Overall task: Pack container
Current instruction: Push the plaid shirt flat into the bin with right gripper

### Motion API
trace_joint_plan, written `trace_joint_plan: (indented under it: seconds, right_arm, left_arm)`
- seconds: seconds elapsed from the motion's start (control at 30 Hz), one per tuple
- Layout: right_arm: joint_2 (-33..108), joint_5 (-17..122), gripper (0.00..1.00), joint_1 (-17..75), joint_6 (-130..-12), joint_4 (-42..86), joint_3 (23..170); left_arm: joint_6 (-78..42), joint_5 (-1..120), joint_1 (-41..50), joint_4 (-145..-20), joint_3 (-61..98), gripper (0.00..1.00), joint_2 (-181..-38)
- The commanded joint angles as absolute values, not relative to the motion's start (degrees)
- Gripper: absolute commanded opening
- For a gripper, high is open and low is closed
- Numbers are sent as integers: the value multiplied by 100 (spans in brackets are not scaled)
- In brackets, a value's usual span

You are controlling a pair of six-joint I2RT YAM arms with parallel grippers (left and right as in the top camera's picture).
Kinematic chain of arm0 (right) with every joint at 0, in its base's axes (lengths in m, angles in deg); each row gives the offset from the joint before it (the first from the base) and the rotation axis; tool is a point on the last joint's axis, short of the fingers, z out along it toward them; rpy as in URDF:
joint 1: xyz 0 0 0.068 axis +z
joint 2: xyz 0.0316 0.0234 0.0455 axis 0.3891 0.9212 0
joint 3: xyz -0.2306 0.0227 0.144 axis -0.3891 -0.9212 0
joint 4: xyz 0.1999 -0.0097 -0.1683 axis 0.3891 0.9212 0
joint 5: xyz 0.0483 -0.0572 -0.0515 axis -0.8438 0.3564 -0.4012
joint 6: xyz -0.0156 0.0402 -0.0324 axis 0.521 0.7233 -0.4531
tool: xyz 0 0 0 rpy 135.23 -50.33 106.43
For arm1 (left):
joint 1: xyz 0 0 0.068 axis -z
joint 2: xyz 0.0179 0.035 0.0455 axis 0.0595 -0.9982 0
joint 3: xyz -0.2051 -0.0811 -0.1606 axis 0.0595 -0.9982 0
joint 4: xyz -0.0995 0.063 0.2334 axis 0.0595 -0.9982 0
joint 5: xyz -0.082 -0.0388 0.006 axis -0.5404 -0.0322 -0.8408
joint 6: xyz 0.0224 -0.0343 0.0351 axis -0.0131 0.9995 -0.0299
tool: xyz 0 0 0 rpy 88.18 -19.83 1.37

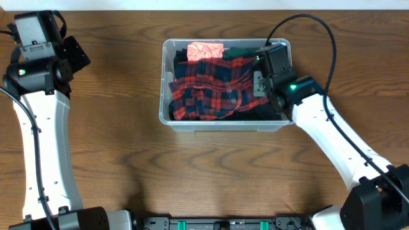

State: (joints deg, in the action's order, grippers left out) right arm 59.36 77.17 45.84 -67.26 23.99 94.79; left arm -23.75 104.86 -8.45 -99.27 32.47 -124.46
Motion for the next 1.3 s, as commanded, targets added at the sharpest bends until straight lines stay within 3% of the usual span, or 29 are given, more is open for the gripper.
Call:
trace_joint_plan:
  seconds: [0.0,0.03,0.23,0.37,0.63,0.7,0.8,0.9,1.27]
  right_arm:
    - [5952,7942,95,4466,-7095,2375,9442]
    - [5949,7940,99,4466,-7220,2343,9444]
    - [5781,7927,99,4483,-8232,2072,9612]
    - [5541,7004,99,4586,-8816,1871,9833]
    - [5007,6075,99,4678,-8890,1626,9894]
    - [5007,5911,92,4678,-8890,1624,9894]
    - [5184,5898,66,4678,-8892,1637,9874]
    - [5571,5898,58,4676,-8892,1637,9872]
    - [7213,5877,49,4674,-8868,1967,9872]
  left_arm:
    - [-2380,10558,-865,-9925,3240,98,-12453]
    - [-2380,10558,-865,-9925,3240,98,-12453]
    - [-2380,10558,-865,-9925,3240,98,-12453]
    - [-2380,10558,-865,-9925,3240,98,-12453]
    - [-2380,10558,-865,-9925,3240,98,-12453]
    - [-2380,10558,-865,-9925,3240,98,-12453]
    - [-2380,10558,-865,-9925,3240,98,-12453]
    - [-2377,10558,-865,-9925,3240,98,-12453]
    - [-2380,10558,-865,-9925,3240,98,-12453]
